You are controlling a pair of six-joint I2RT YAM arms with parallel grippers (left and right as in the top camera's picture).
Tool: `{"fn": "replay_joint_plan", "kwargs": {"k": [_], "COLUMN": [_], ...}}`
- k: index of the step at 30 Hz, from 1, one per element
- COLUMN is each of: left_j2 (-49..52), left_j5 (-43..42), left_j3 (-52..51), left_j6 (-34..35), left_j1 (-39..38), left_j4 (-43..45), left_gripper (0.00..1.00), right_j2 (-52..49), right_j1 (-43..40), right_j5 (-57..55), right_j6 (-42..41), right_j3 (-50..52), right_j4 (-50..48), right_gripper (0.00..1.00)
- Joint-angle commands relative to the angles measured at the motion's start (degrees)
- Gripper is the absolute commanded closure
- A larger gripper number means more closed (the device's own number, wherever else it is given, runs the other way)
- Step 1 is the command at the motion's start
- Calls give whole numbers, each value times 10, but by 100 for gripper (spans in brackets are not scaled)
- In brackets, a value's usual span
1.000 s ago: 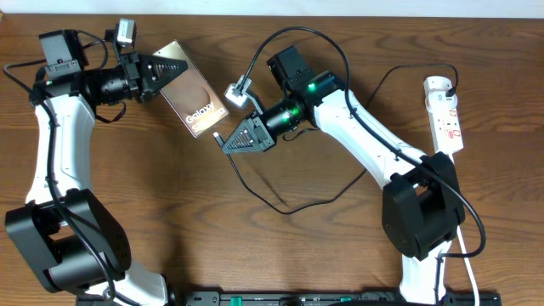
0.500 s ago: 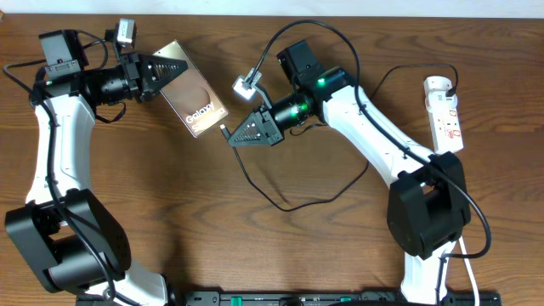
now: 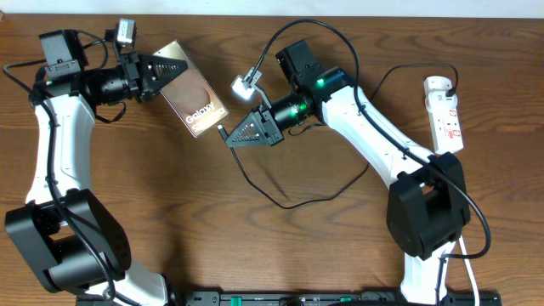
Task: Plug charger to phone and switch on socket
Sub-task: 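Align the USB-C plug with the phone's bottom port using the right gripper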
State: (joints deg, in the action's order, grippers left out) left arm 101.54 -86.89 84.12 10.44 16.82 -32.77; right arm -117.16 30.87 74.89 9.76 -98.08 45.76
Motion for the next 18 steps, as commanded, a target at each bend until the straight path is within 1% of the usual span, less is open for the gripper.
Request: {"fn": "replay_joint_plan", "kwargs": {"k": [1, 7, 11, 18], "left_j2": [3, 3, 3, 3], "left_j5": [-24, -25, -24, -25], "left_j3": [11, 11, 11, 11], "left_j6": [-6, -6, -6, -6], "left_j1": [3, 3, 3, 3], "left_j4": [3, 2, 3, 3], "left_gripper": [93, 93, 93, 93], "right_j2": [19, 19, 19, 19], "right_j1": [6, 7, 10, 18], "right_j5": [22, 19, 0, 0], "right_j6": [12, 9, -11, -39], "right_j3": [-1, -1, -1, -1], "right_j4": [-2, -5, -14, -45], "right_gripper": [99, 99, 99, 99]}}
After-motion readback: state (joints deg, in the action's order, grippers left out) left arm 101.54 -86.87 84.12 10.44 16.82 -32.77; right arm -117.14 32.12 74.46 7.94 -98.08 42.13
